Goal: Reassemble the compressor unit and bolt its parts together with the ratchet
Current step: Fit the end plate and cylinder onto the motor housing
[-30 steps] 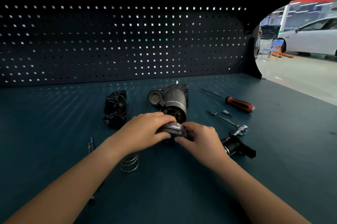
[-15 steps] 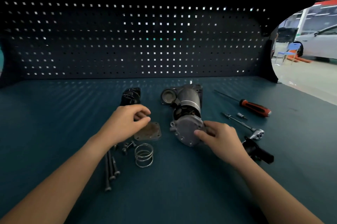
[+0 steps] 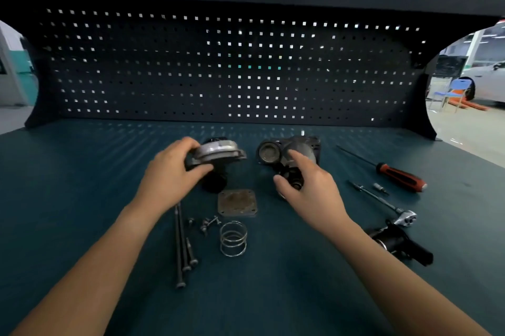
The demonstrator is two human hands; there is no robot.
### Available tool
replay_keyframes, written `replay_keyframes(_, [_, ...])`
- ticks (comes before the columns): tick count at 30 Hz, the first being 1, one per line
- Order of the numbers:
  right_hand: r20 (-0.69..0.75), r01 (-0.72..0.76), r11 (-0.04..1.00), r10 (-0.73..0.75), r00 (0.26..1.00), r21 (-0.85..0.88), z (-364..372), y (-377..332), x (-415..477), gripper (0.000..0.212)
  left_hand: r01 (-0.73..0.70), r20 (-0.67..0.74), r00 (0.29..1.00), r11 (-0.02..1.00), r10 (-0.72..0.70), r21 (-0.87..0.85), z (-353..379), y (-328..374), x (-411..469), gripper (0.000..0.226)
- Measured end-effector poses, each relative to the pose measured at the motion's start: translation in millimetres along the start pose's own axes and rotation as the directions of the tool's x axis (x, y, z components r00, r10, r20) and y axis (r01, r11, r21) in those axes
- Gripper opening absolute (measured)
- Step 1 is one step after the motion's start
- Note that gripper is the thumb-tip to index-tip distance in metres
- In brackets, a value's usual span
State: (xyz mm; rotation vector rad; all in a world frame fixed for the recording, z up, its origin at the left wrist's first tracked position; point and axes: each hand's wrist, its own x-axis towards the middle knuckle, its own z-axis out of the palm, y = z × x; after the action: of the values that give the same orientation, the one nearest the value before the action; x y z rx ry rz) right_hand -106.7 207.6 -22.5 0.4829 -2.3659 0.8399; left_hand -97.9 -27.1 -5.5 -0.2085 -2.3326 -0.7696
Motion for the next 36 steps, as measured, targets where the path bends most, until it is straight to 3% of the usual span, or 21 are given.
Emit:
replay_keyframes(4, [0.099, -0.063, 0.994, 0.073, 0.992, -0.095, 21, 11, 23, 0.059, 0.307, -0.131, 0.950, 0.919, -0.282, 0.246, -20, -45, 1, 0.019])
replay_keyframes(7, [0.111, -0.011, 0.962, 0.042, 0.993, -0.273, 34, 18, 35, 0.045, 0.434, -0.127, 0.900, 0.837, -0.416, 0.333, -18, -68, -8, 0.017])
replay_keyframes(12, [0.046, -0.051, 0.982, 0.061, 0.997, -0.184, 33, 21, 40, 0.027, 0.494, -0.063, 0.859, 0.791, -0.508, 0.361, -7, -84, -15, 0.020])
replay_keyframes(17, [0.069, -0.095, 0.994, 0.098, 0.993, -0.048, 10, 37, 31, 0.011, 0.507, 0.129, 0.793, 0.763, -0.596, 0.401, -7, -90, -11, 0.041])
replay_keyframes(20, [0.087, -0.105, 0.994, 0.101, 0.991, 0.038, -3, 44, 26, 0.013, 0.534, 0.124, 0.783, 0.761, -0.609, 0.368, -8, -89, -9, 0.050])
replay_keyframes(23, [0.067, -0.078, 0.993, 0.073, 0.995, 0.085, -8, 42, 18, 0.014, 0.528, 0.030, 0.824, 0.786, -0.566, 0.323, -9, -79, -6, 0.056])
replay_keyframes(27, [0.021, -0.047, 0.996, 0.046, 0.999, 0.077, -6, 35, 7, 0.016, 0.335, 0.053, 0.933, 0.912, -0.356, 0.238, 9, -53, -4, 0.053])
replay_keyframes(30, [0.002, -0.060, 0.997, 0.060, 0.998, 0.038, -6, 28, -1, 0.019, 0.229, 0.147, 0.958, 0.966, -0.245, 0.120, 27, -35, 4, 0.060])
replay_keyframes(33, [0.011, -0.085, 0.996, 0.085, 0.996, 0.006, -10, 19, -5, 0.021, 0.249, 0.210, 0.947, 0.969, -0.242, -0.002, 41, -29, 20, 0.070])
replay_keyframes(36, [0.187, 0.024, 0.974, 0.019, 0.982, -0.225, -18, 8, -2, 0.028, 0.289, 0.272, 0.922, 0.957, -0.275, -0.012, 56, -28, 34, 0.064])
